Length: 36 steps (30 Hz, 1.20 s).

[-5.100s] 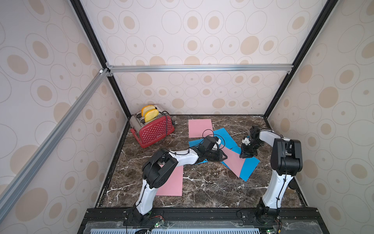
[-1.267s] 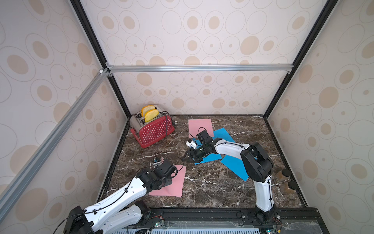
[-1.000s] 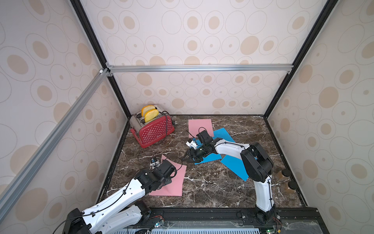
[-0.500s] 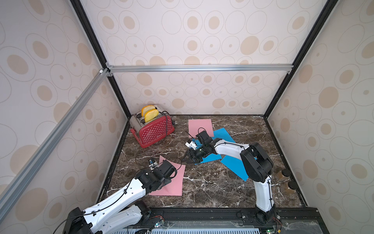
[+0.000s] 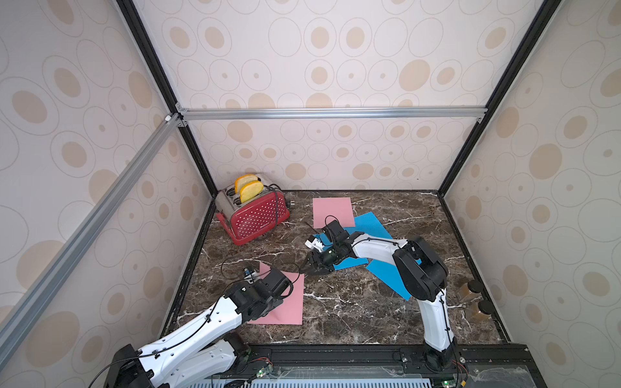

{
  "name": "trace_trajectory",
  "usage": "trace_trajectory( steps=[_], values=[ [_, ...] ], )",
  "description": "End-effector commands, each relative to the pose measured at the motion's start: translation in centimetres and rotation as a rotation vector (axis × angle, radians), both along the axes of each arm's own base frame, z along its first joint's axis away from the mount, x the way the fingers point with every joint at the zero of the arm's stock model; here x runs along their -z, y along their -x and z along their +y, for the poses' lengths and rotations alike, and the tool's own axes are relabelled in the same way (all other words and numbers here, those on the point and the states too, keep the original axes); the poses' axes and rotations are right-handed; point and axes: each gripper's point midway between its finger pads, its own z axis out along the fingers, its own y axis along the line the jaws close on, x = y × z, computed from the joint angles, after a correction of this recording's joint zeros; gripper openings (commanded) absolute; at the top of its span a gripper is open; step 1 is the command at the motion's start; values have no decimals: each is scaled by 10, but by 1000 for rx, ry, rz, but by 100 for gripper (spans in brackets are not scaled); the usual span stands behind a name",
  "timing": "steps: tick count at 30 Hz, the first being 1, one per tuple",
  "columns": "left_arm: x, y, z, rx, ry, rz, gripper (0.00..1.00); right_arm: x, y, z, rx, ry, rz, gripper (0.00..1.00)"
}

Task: Sort the scattered colored papers by color
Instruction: Place the colored paper.

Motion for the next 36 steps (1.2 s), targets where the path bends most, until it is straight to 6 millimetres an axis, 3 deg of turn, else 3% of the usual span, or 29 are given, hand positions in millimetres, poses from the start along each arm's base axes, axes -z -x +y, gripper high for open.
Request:
trace_trajectory(
  steps=[1,11,18,30,33,36],
  values=[
    [2,5,6,-39,-3,5,0,1,5,11,-26,-12,4,61],
    [6,3,1,-32,13,12,0,12,7,23,-48,3,17,56],
    [6,3,0,-28,14,11,0,32,9,21,-51,35,41,37],
    [7,3,0,-19,7,17,0,45,13,15,-63,82,44,31],
    [7,3,-1,-16,5,18,0,48,14,11,-71,102,47,17],
    [7,3,-1,-15,5,19,0,53,16,8,-73,124,53,17]
  ],
)
